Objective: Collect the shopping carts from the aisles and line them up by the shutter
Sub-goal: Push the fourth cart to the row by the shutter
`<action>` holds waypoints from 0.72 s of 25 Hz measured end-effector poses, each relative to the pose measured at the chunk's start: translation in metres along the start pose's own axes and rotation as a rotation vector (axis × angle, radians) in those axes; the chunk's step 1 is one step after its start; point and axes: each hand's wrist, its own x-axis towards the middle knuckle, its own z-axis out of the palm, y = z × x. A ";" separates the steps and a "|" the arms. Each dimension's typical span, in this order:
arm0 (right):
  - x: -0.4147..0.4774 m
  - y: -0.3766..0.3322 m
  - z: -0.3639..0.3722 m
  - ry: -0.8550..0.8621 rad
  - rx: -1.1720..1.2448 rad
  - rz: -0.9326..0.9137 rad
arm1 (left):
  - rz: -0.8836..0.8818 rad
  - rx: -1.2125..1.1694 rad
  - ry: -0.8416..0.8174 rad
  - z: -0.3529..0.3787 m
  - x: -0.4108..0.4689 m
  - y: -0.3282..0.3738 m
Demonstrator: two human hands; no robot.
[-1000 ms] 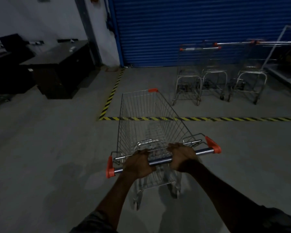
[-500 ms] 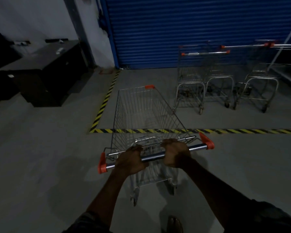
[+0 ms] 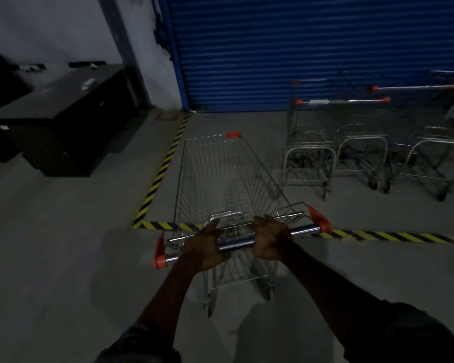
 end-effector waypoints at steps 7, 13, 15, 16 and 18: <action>0.146 0.028 -0.029 0.082 0.000 0.094 | 0.024 0.018 0.028 -0.030 0.160 -0.058; 0.253 0.040 -0.042 0.045 -0.028 0.168 | -0.008 -0.017 0.018 -0.056 0.273 -0.107; 0.289 0.045 -0.050 0.027 -0.035 0.196 | 0.009 0.005 0.016 -0.064 0.309 -0.121; 0.306 0.046 -0.057 0.020 -0.041 0.209 | 0.023 0.010 0.016 -0.069 0.326 -0.126; 0.342 0.050 -0.068 0.012 -0.051 0.222 | 0.059 0.008 0.024 -0.082 0.362 -0.137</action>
